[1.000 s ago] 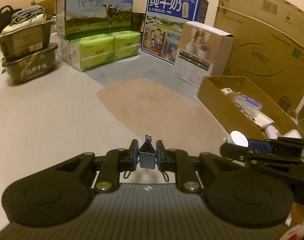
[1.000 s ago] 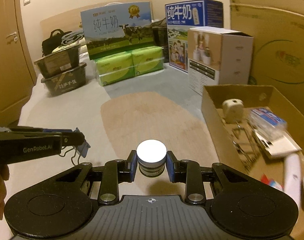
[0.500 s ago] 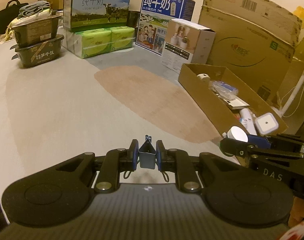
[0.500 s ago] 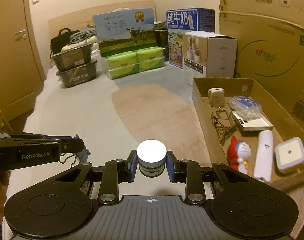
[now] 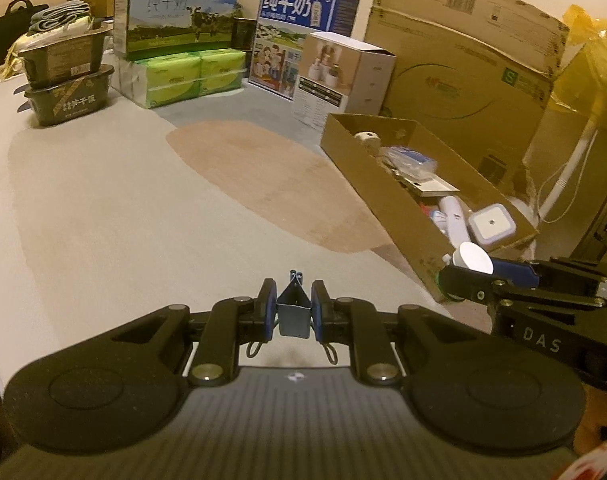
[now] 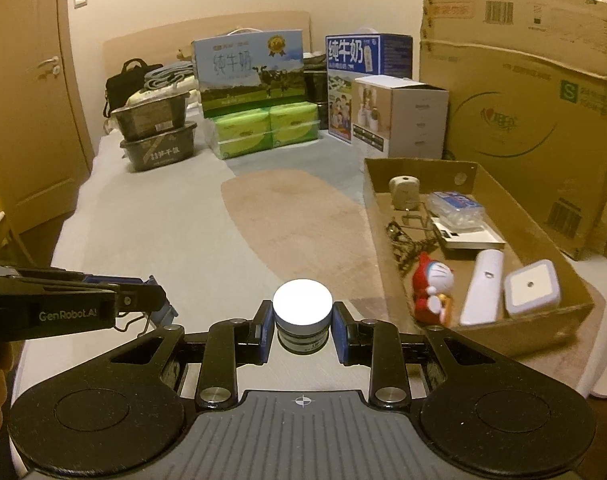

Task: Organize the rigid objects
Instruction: 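Carry the binder clip and jar over the cardboard box with both grippers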

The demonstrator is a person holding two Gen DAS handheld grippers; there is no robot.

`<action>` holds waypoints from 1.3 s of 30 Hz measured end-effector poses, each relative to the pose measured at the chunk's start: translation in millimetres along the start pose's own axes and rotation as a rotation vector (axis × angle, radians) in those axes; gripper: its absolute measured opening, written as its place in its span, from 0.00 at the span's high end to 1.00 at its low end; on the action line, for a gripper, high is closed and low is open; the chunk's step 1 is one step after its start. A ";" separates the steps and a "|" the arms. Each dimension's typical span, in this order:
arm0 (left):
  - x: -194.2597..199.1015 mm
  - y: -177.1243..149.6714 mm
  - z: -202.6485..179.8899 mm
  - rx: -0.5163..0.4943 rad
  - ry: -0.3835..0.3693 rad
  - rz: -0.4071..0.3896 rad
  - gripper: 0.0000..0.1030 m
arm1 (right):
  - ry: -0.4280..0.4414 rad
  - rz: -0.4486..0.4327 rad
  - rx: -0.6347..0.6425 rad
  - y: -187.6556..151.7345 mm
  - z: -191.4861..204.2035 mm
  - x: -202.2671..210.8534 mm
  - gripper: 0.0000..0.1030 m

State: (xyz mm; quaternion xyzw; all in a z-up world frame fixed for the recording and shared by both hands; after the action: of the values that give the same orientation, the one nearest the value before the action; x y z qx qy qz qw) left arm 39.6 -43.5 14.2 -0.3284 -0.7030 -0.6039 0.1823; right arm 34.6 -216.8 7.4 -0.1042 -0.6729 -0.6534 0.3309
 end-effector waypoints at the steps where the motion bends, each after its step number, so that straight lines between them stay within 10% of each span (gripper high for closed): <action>1: 0.4 -0.3 -2.9 -0.003 -0.005 0.000 0.85 | -0.004 0.002 -0.004 -1.7 -2.5 2.1 0.70; 39: -47.9 23.9 -145.7 -0.121 -0.259 0.056 0.85 | -0.211 0.010 -0.109 -11.5 -145.6 38.0 0.70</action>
State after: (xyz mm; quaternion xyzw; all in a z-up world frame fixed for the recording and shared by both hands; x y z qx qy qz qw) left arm 69.9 -194.9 30.2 -0.4336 -0.6735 -0.5924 0.0865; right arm 44.1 -367.3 9.5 -0.1936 -0.6670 -0.6726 0.2555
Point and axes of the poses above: each gripper's, at about its wrist camera, not at the fingertips, and x roughly against the way its jaws point, z to its left, y to its top, the point moved 2 cm from there along -x, roughly the way its jaws point, and after that the axes turned 3 degrees about -y, right-handed, at the moved point
